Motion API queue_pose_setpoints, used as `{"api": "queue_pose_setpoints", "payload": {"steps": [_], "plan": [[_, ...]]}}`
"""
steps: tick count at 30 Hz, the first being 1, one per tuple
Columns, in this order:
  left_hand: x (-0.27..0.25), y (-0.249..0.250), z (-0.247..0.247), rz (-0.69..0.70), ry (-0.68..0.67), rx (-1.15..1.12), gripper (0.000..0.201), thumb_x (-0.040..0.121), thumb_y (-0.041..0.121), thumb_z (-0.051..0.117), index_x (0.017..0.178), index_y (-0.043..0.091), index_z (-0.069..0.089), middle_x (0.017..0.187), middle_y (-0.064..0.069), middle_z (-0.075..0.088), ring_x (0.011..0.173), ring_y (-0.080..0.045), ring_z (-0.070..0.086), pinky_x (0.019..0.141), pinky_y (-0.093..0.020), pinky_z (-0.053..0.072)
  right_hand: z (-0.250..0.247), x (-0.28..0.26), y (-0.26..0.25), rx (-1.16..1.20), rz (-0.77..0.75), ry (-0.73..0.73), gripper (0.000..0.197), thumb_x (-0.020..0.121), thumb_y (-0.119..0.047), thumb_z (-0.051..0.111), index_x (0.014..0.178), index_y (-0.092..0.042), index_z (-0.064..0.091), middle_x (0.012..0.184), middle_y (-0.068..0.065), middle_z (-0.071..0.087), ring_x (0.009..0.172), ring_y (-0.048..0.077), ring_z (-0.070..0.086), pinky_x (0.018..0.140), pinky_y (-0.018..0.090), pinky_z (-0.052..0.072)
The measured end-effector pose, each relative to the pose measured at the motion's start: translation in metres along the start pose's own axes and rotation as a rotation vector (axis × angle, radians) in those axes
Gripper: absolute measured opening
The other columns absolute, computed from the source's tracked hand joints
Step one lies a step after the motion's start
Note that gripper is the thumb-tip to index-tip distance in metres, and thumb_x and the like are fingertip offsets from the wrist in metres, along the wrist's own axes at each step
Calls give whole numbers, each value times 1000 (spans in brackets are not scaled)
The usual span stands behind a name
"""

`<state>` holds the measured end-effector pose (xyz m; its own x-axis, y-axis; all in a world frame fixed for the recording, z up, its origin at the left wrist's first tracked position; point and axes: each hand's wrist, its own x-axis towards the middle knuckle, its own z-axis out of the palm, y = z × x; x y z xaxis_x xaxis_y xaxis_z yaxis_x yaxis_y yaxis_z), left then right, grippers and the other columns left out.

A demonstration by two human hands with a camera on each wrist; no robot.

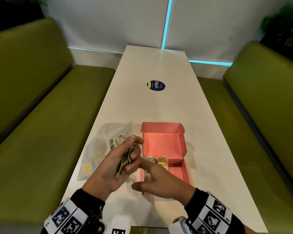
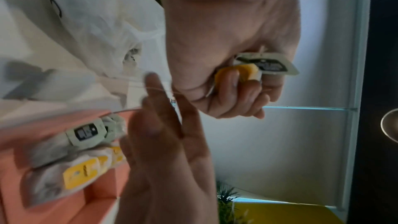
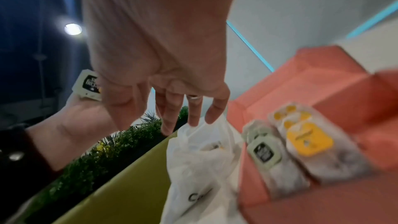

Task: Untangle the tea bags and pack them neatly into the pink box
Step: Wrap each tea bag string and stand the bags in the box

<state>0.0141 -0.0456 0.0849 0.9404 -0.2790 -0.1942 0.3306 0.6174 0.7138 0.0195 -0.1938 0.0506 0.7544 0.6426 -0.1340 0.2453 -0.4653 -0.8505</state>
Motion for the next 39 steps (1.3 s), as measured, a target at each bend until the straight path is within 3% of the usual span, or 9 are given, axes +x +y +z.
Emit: {"api": "queue_pose_setpoints", "payload": {"steps": [3, 8, 14, 20, 26, 29, 32, 34, 39], "plan": [[-1, 0, 1, 0, -57, -43, 42, 51, 38, 89, 77, 13, 68, 52, 2, 42, 31, -7, 33, 35, -17, 20, 4, 0, -5, 124, 24, 57, 11, 86, -8, 62, 96, -14, 64, 85, -11, 66, 80, -8, 58, 76, 9, 40], [-7, 3, -6, 39, 65, 47, 47, 42, 39, 91, 78, 15, 72, 58, -1, 52, 33, -8, 35, 31, -13, 28, -15, -11, -12, 325, 80, 233, 22, 91, -6, 55, 78, -22, 63, 63, 3, 59, 55, 6, 54, 56, 17, 42], [-17, -5, -11, -2, 202, 110, 21, 77, 20, 56, 81, 18, 77, 95, -8, 72, 39, -13, 45, 30, -10, 25, -46, -23, -34, 361, 7, 302, 20, 93, -7, 52, 78, -14, 64, 53, -6, 47, 49, 6, 40, 52, 16, 38], [-19, -16, -11, -72, 257, 56, 23, 77, 24, 55, 91, 10, 65, 82, -11, 72, 35, -14, 45, 28, -10, 23, -63, -32, -56, 495, -51, 342, 14, 88, -13, 52, 80, -9, 63, 50, -9, 52, 50, 10, 36, 56, 19, 36], [-12, -25, -12, 69, 279, 242, 39, 66, 38, 70, 92, 9, 66, 52, 0, 37, 39, -8, 29, 36, -16, 23, -73, -32, -70, 694, -110, 365, 19, 82, -21, 54, 71, -20, 70, 53, 1, 52, 49, 13, 45, 50, 18, 41], [-13, -25, -11, 270, 97, 427, 63, 45, 62, 83, 91, 19, 74, 70, 0, 60, 56, -10, 53, 50, -14, 39, -72, -32, -80, 778, -159, 335, 19, 83, -19, 52, 73, -15, 68, 56, 3, 56, 48, 16, 51, 53, 21, 45], [-15, -19, -4, 262, -82, 609, 53, 41, 35, 88, 92, 29, 77, 107, 4, 68, 101, -2, 62, 77, -11, 46, -70, -31, -86, 781, -187, 307, 19, 84, -19, 51, 74, -15, 67, 59, 4, 59, 50, 17, 54, 56, 21, 46], [-14, -21, 3, 217, -124, 668, 51, 48, 16, 89, 95, 31, 76, 94, 8, 72, 89, 1, 63, 74, -12, 48, -69, -31, -88, 776, -188, 295, 19, 84, -20, 51, 75, -15, 67, 60, 4, 61, 52, 17, 54, 58, 21, 47], [-8, -32, 10, 216, -28, 657, 17, 65, 19, 82, 80, 23, 77, 80, 1, 72, 77, -8, 63, 70, -21, 52, -69, -30, -86, 786, -185, 305, 19, 83, -19, 51, 75, -15, 67, 62, 4, 63, 51, 18, 57, 59, 22, 48]]}}
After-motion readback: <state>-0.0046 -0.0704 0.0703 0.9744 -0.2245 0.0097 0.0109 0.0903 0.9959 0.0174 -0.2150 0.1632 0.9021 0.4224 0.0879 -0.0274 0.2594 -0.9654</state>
